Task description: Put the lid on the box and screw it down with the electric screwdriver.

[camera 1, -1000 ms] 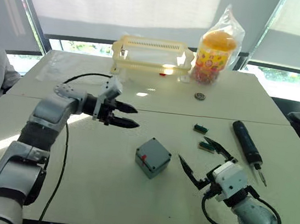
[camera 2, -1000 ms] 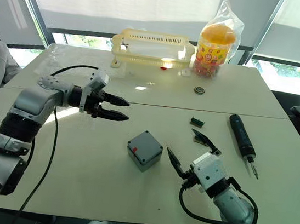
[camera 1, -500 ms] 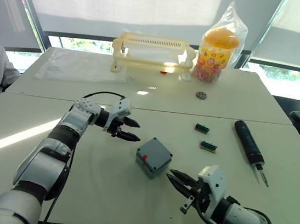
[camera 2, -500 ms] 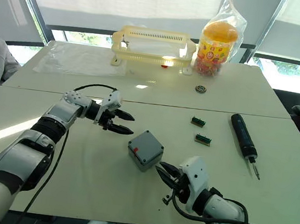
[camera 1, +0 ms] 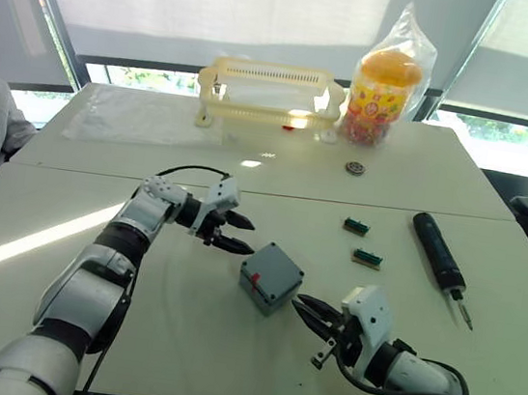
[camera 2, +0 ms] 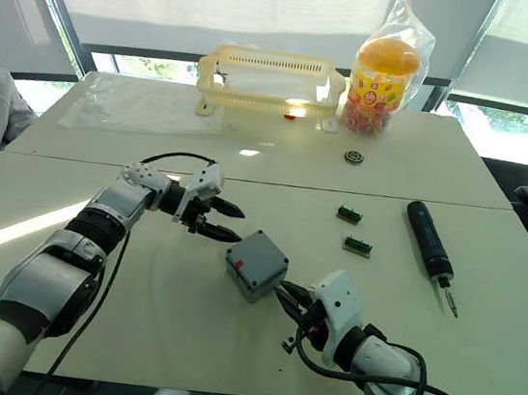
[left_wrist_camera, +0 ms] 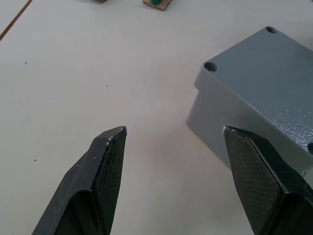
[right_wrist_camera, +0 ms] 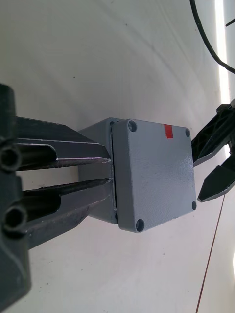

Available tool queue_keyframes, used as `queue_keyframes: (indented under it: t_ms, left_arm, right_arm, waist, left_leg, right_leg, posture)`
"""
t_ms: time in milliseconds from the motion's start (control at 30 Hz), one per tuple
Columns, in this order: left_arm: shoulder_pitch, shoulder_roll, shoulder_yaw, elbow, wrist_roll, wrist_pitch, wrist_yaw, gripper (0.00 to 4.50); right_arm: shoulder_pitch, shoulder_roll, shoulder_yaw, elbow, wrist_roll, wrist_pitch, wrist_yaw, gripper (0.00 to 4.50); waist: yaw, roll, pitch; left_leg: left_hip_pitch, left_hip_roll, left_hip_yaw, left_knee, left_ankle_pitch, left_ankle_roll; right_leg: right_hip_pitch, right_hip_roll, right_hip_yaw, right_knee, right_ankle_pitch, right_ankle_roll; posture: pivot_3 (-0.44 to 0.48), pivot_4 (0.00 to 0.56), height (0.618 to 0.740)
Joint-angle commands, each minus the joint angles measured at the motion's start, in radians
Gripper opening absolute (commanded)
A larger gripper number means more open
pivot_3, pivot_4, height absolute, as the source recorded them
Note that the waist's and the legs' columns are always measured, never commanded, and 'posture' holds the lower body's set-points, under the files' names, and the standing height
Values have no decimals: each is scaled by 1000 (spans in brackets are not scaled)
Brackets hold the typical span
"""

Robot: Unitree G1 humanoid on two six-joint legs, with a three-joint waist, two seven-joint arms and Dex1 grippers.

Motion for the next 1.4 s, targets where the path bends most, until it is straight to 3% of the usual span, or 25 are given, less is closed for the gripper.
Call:
queue_keyframes:
  t_ms: [33, 1400]
  left_arm:
    - [6, 2, 24, -50, -18, 20, -7, 3182]
    - [80, 41, 25, -168, -9, 71, 0, 3182]
  right_arm:
    - [-21, 20, -4, -5, 4, -14, 6, 477]
    - [-61, 48, 48, 47, -57, -42, 37, 477]
  waist:
    - [-1, 0, 0]
    - [0, 0, 0]
  left_leg:
    - [0, 0, 0, 0, 0, 0]
    - [0, 0, -1, 1, 0, 0]
  right_leg:
    - [0, 0, 0, 0, 0, 0]
    - [-3, 0, 0, 8, 0, 0]
  posture:
    - [0, 150, 740]
    - [0, 150, 740]
